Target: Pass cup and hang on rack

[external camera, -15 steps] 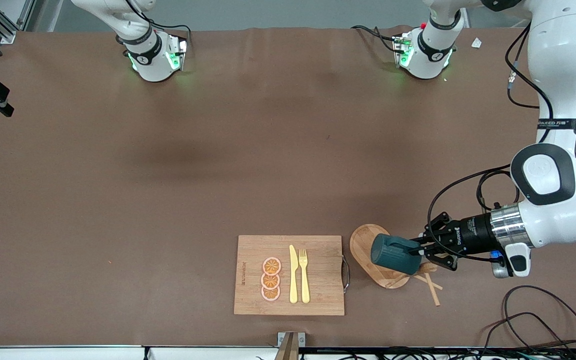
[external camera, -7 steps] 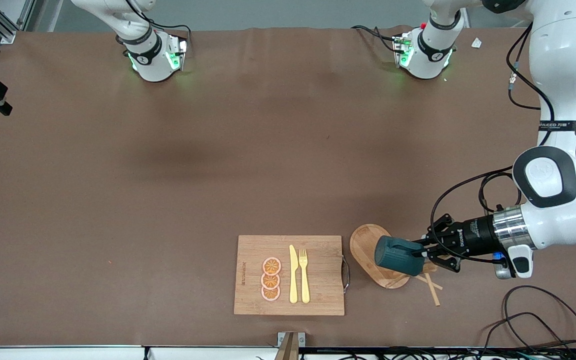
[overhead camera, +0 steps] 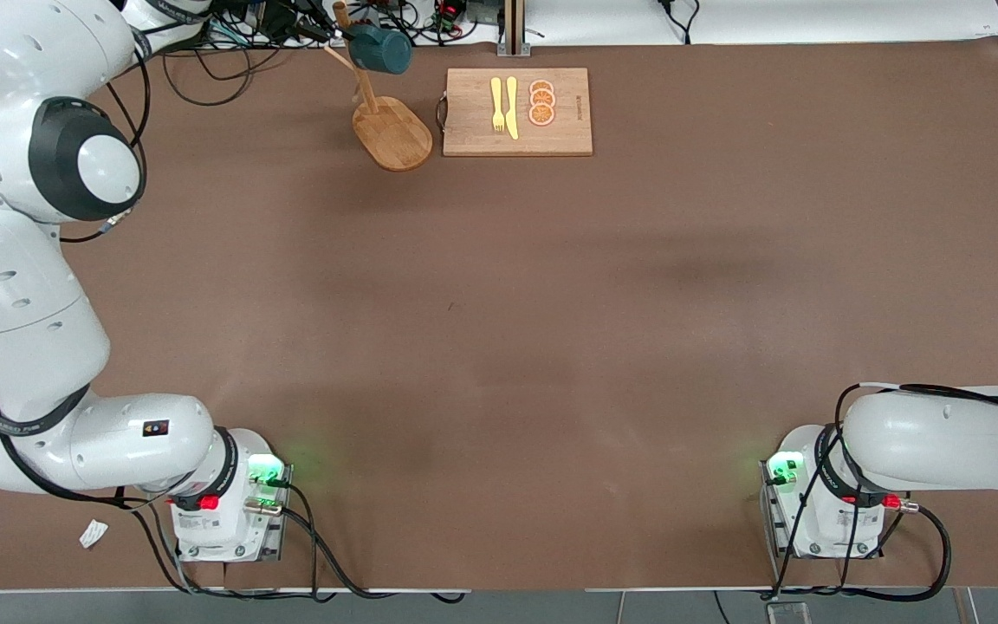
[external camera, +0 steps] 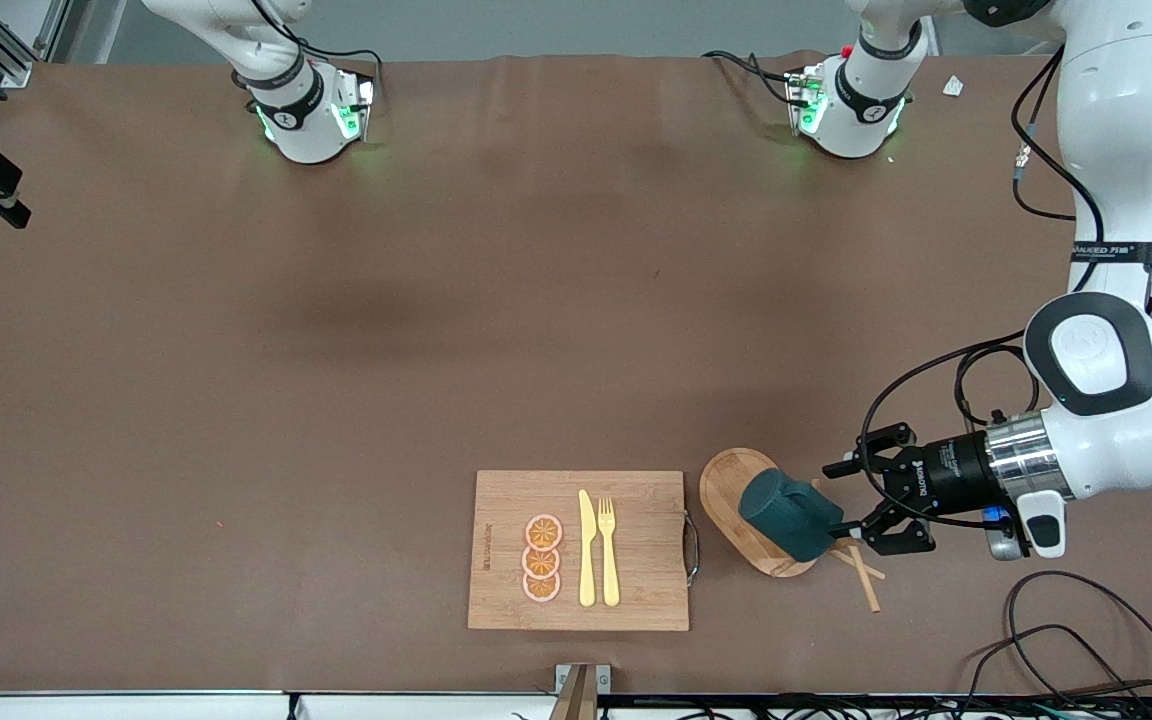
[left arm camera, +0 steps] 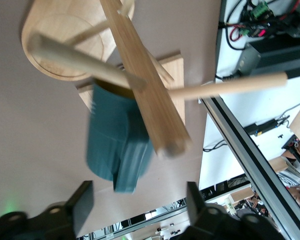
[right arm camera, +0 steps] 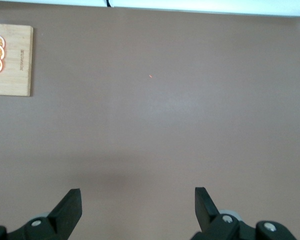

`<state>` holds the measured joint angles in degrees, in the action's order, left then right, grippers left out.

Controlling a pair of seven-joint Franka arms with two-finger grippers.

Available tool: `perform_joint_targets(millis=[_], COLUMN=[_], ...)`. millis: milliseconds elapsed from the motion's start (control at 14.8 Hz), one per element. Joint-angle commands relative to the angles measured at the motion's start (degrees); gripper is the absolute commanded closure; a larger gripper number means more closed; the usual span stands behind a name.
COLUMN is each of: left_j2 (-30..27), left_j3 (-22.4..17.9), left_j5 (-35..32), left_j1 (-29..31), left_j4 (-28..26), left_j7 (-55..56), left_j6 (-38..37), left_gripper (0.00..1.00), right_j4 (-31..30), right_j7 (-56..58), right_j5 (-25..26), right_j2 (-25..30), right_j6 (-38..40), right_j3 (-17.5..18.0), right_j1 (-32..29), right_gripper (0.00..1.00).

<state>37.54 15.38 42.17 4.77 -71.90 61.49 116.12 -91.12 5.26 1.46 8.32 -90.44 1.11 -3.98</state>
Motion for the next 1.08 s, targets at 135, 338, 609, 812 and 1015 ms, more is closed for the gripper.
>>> perform_joint_targets(millis=[135,338,609,812,1015], left_j2=[-7.64,-11.86,-17.05,-20.65,-25.04], left_j3=[0.00,4.29,7.39,6.86,4.42], left_j5=[-4.26,-22.23,-41.70,-44.98,-44.98], left_j1=[-0.28,-0.03,0.33,1.73,2.18], left_j4=[-0.52,-0.61,-0.78,-0.78,-1.48], left_j7=[-1.19,-6.09,-18.65,-32.61,-44.23], left_j6=[-4.66,-9.75,-17.84,-23.29,-28.48], left_gripper=[0.00,0.00,0.00,0.00,0.00], right_j4=[1.38,1.47,1.12,1.03,0.16], right_j7=[-0.07,-2.88,-2.79,-3.24,-3.50], right_j5=[0.21,0.21,2.05,1.35,1.26], right_j2=[-2.26,-2.34,-2.70,-2.78,-2.78], right_j6=[1.58,4.57,4.92,4.83,4.31], right_j3=[0.21,0.12,0.12,0.12,0.30], right_j1=[0.12,-0.15,-0.06,0.11,1.96], right_gripper=[0.00,0.00,0.00,0.00,0.00])
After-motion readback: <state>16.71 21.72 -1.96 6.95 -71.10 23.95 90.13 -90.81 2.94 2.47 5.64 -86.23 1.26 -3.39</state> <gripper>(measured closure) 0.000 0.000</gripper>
